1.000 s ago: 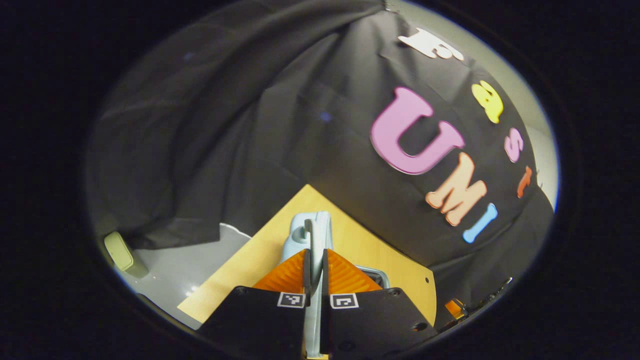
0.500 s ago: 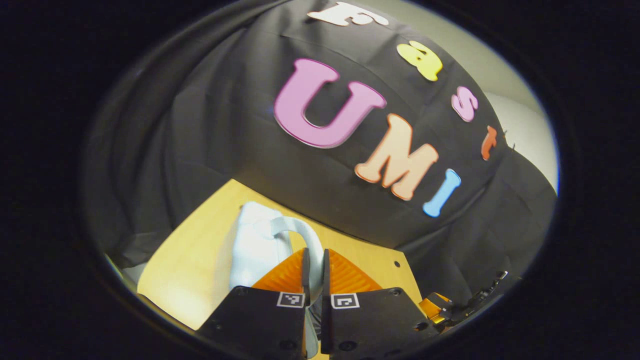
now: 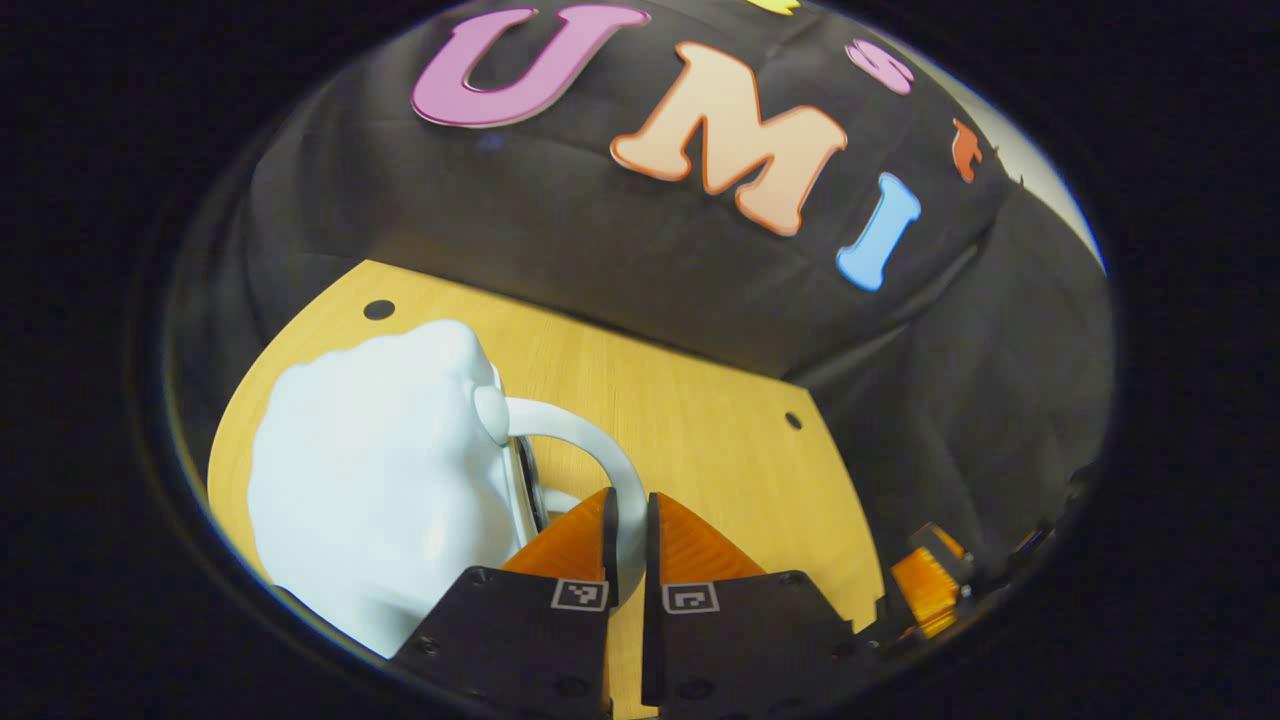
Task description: First open the suitcase, pack the skin care products into it, and then close the suitcase.
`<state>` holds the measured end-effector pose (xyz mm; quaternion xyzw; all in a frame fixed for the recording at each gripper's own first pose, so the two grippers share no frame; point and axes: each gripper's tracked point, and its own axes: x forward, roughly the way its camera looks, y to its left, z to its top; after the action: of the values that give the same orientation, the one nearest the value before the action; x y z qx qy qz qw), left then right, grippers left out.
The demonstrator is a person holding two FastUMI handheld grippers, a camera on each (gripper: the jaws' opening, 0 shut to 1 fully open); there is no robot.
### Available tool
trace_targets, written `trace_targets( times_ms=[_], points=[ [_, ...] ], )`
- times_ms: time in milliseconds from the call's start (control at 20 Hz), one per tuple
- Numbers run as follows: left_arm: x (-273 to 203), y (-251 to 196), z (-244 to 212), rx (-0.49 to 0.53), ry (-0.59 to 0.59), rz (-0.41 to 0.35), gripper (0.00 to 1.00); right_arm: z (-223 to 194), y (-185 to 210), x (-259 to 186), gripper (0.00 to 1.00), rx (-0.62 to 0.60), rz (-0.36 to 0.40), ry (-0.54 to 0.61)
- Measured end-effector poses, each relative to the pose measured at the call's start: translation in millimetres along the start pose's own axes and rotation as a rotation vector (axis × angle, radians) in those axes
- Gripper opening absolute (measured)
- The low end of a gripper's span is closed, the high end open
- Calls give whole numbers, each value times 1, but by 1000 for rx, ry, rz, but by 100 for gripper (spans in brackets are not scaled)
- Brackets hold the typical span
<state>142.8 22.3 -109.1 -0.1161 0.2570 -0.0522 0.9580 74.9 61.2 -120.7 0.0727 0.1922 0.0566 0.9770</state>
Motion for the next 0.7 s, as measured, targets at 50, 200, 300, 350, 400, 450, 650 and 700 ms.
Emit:
trace_targets(
  times_ms=[50, 200, 300, 350, 400, 450, 650, 700],
  points=[
    [8, 1, -7, 13, 19, 17, 6, 0, -5, 1, 95, -2, -7, -2],
    [29, 5, -40, 57, 100, 58, 7, 1, -14, 1, 95, 12, -15, -3],
    [21, -4, -48, 46, 122, 43, 18, 8, -16, 0, 95, 21, -15, -20],
    [20, -10, -47, 45, 113, 28, 43, 13, -15, 1, 95, 25, -13, -31],
    [19, -14, -42, 59, 96, 32, 68, 17, -15, 1, 95, 28, -10, -42],
    [16, -14, -39, 81, 81, 46, 93, 21, -14, 1, 95, 28, -7, -53],
    [-18, -36, -3, 154, -93, 32, 95, 41, -8, -4, 95, 25, 6, -101],
    [-30, -41, 9, 176, -160, 34, 95, 45, -6, -7, 95, 21, 8, -114]
  ],
)
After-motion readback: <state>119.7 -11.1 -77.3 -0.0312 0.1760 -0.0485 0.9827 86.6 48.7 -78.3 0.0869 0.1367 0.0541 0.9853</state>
